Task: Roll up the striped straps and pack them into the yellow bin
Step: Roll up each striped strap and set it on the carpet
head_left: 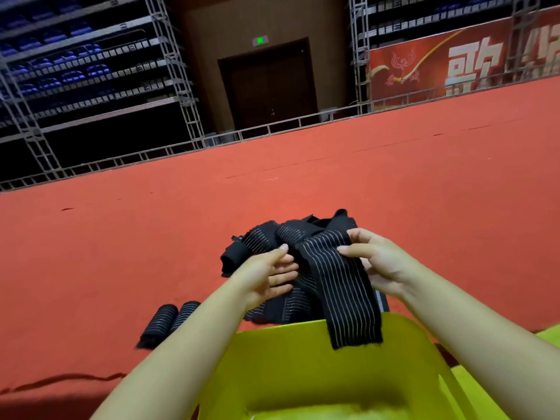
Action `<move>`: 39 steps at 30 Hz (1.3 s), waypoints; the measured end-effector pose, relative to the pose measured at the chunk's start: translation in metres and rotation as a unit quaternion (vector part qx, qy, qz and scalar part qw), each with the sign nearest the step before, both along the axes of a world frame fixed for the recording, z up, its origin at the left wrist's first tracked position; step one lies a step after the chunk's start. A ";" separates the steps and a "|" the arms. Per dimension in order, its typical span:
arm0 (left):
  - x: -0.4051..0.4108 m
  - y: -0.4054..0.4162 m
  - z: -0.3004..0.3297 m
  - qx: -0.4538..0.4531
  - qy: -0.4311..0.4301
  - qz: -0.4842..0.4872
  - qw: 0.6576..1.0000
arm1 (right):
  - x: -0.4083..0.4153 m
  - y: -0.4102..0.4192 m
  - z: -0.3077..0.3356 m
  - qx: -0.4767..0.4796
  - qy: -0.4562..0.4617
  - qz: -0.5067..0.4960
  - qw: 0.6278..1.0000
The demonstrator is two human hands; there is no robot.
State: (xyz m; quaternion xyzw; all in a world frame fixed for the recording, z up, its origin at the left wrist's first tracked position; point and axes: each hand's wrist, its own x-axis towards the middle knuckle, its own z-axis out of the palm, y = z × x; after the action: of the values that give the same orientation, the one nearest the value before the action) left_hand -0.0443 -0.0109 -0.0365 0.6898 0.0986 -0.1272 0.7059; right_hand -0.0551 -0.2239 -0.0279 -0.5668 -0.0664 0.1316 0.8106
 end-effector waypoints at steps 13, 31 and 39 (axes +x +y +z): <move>0.026 -0.037 -0.008 -0.137 0.021 0.056 0.989 | -0.054 -0.038 -0.030 -0.232 -0.070 0.143 0.960; -0.024 0.000 -0.013 -0.029 -0.041 -0.054 0.997 | 0.089 0.032 -0.005 -0.483 -0.098 -0.187 0.850; -0.035 0.011 -0.008 -0.070 -0.052 -0.046 0.995 | 0.089 0.007 -0.029 -0.396 -0.030 -0.242 0.885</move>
State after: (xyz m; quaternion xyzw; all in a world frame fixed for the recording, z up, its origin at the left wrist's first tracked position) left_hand -0.0792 -0.0003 -0.0447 0.6480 0.0213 -0.1303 0.7501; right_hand 0.0340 -0.2173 -0.0571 -0.8430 0.1061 -0.0708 0.5225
